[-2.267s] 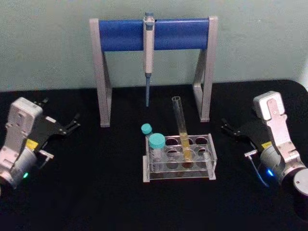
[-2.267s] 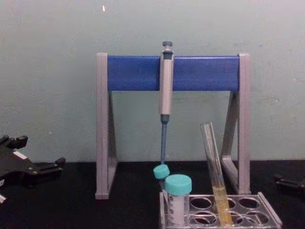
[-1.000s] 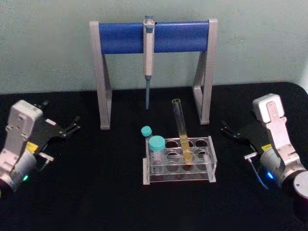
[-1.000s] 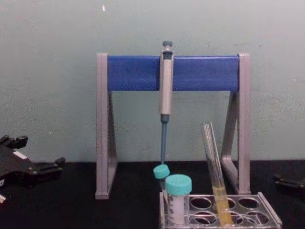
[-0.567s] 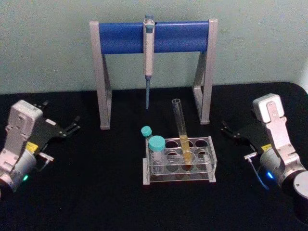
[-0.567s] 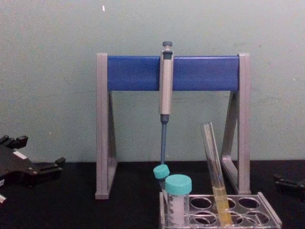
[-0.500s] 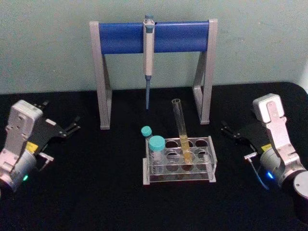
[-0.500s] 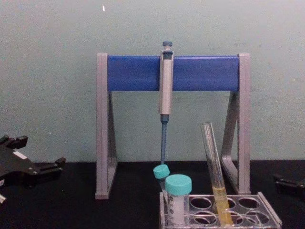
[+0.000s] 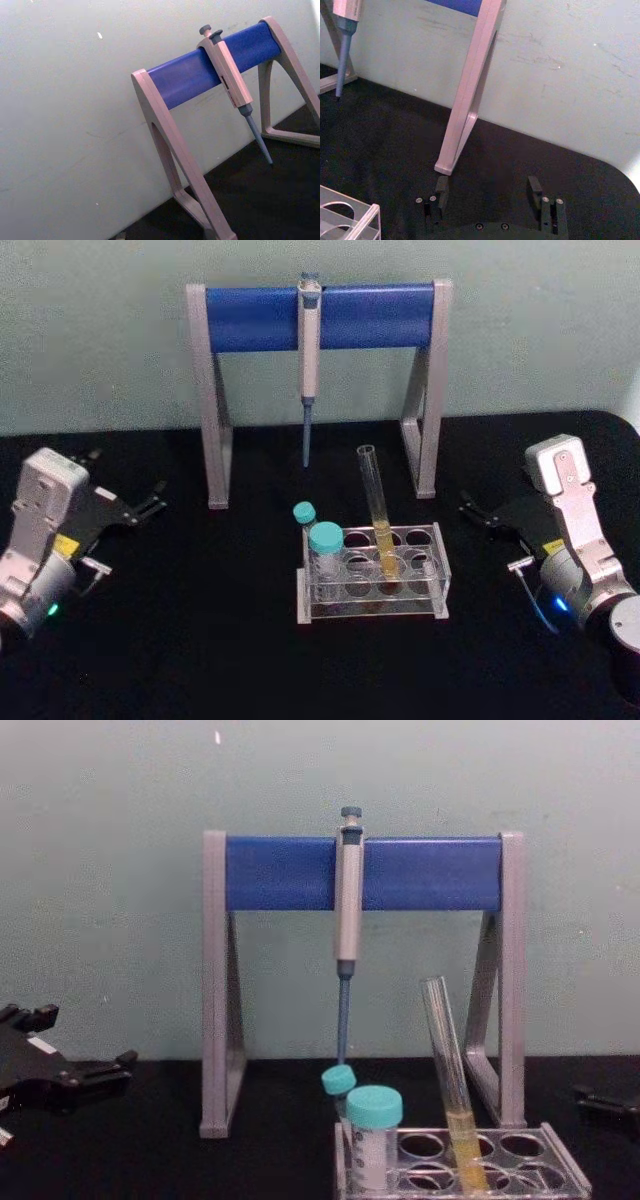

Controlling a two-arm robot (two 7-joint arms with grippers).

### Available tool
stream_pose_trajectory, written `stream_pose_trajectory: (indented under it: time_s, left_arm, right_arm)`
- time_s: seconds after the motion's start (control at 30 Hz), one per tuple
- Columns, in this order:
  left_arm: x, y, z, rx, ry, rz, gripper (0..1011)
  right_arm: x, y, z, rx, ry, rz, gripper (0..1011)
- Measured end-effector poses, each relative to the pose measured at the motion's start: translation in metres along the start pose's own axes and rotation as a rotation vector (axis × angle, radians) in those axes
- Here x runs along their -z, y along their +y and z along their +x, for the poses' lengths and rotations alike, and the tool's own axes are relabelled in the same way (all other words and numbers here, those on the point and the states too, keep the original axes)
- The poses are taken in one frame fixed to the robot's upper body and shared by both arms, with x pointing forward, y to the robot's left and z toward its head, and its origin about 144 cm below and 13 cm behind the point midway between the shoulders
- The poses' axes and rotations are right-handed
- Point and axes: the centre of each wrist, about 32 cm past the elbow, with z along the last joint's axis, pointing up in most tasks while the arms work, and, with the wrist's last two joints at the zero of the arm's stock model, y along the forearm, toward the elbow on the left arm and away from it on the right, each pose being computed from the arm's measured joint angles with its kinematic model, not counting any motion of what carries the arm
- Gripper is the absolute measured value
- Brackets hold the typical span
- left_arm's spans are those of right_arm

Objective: Pick up the test tube from the test tube rack, shake it, then place it back into the test tube rack.

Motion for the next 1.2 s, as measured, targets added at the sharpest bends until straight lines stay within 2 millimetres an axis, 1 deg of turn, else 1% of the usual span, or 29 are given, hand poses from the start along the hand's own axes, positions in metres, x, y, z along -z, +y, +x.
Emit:
stream_pose_trajectory:
  time_s: [1.2]
  left_arm:
    - [0.0,0.0,0.0,0.0,0.0,0.0,1001]
  right_arm:
    - [0.0,0.0,0.0,0.0,0.0,0.0,1000]
